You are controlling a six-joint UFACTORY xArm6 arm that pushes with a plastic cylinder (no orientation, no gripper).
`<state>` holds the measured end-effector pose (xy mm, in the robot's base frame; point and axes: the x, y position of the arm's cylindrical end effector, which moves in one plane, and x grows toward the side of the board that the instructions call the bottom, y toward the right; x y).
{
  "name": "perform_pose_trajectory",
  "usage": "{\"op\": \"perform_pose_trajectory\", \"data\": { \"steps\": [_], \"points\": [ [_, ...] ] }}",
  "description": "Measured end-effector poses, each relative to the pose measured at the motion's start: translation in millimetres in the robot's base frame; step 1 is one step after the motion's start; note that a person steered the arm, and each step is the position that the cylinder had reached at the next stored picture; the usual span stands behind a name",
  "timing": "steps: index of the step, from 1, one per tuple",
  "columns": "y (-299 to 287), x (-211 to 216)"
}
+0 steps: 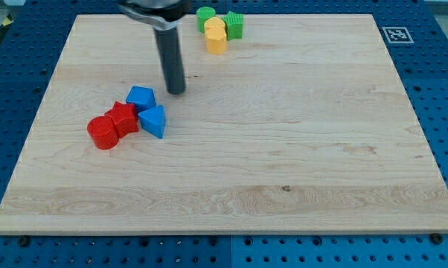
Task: Push the red circle right a bit
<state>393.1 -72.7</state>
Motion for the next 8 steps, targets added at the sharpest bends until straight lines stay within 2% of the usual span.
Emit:
{"op": "perform_pose_trajectory", "data": {
  "steps": [3,4,7,8],
  "points": [
    [-31,128],
    [-89,137],
    [-149,135],
    [-149,129]
  ]
}}
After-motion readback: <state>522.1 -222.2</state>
